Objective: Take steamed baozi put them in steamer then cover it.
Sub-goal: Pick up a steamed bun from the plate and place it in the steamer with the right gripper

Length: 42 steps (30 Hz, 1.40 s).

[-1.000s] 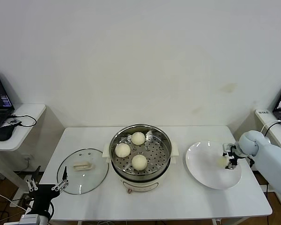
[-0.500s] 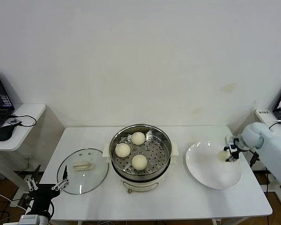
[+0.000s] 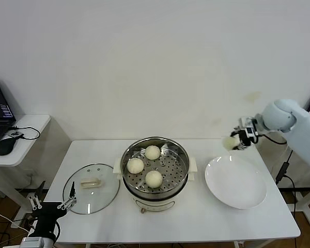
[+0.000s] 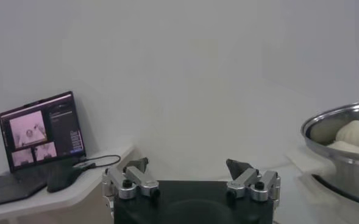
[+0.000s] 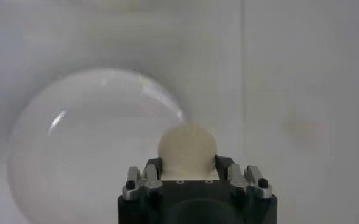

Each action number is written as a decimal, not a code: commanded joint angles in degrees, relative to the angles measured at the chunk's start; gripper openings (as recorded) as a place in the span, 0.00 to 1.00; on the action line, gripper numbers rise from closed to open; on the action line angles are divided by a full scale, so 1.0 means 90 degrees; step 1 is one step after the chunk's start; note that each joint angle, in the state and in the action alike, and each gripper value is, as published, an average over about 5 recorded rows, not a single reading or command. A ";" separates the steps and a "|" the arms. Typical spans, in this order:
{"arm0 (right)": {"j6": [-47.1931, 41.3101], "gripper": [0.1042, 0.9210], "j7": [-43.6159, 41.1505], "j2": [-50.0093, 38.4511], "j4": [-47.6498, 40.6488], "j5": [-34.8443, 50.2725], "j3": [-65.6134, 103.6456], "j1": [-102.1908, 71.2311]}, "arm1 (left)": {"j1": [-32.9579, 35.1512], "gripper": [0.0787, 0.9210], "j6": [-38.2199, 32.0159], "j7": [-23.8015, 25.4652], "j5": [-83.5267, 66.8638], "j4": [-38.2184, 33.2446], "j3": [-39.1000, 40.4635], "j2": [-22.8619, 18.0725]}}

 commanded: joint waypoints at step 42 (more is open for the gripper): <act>-0.1952 0.56 0.1347 0.2784 -0.0271 0.1210 -0.1953 0.0059 | -0.0252 0.88 -0.0007 -0.0009 -0.0118 0.0174 -0.0104 -0.0087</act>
